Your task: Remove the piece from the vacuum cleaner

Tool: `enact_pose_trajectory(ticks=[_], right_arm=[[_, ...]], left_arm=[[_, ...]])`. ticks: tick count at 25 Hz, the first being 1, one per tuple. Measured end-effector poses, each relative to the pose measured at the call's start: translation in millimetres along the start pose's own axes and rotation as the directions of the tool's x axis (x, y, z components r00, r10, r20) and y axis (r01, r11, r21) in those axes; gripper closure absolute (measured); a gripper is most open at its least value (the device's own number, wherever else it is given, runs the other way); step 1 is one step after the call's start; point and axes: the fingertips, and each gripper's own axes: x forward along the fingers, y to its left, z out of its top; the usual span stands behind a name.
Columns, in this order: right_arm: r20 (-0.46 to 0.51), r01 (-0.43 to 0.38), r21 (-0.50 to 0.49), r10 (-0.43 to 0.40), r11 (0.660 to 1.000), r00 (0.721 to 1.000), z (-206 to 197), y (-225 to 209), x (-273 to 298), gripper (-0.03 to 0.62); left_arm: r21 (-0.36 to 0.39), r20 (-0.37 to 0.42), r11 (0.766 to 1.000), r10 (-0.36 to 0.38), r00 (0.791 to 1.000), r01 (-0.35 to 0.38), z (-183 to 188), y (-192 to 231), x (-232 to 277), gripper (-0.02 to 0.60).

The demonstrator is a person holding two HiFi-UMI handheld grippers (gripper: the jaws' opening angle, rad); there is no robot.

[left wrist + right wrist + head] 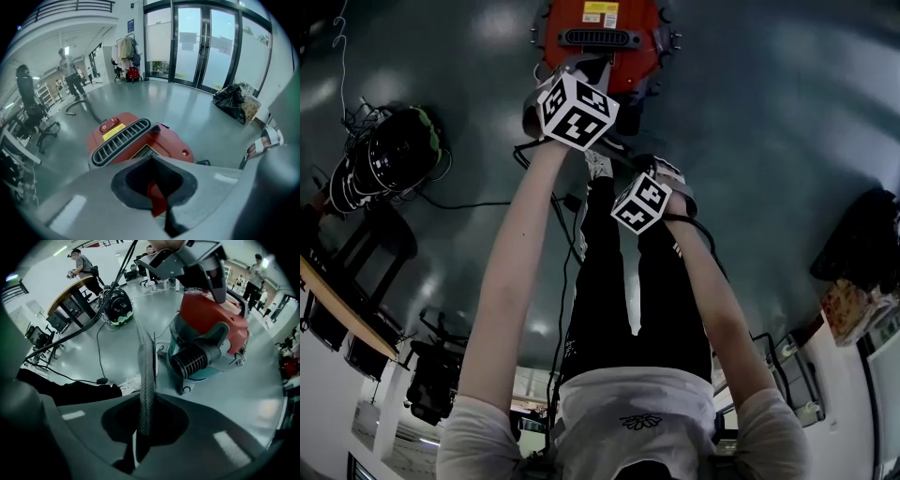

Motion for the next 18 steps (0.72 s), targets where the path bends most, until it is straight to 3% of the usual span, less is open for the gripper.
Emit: enact_pose_trajectory(ticks=[2,4,7,13,18], right_arm=[[0.012,0.009,0.017,-0.01,1.0,1.0,3,-4,-3,0.557],[0.02,0.015,0.008,-0.015,1.0,1.0,6,-1,-6,0.557],[0.027,0.023,-0.023,-0.022,0.999,0.999,7,2,-16,0.557],[0.045,0.052,-0.04,-0.05,0.998,0.998,13,-10,-65,0.557],[0.083,0.084,-0.011,-0.083,0.996,0.993,27,-17,-136,0.557]], left_arm=[[-0.019,-0.007,1.0,-0.017,1.0,0.017,0,0,0,0.58],[-0.104,0.026,0.994,-0.027,0.999,0.03,-3,3,-4,0.578],[-0.237,0.106,0.972,0.023,0.994,0.003,-10,7,-27,0.578],[-0.247,0.12,0.968,0.069,0.99,-0.038,-8,8,-84,0.578],[-0.389,0.203,0.92,0.14,0.969,-0.051,20,17,-152,0.578]])
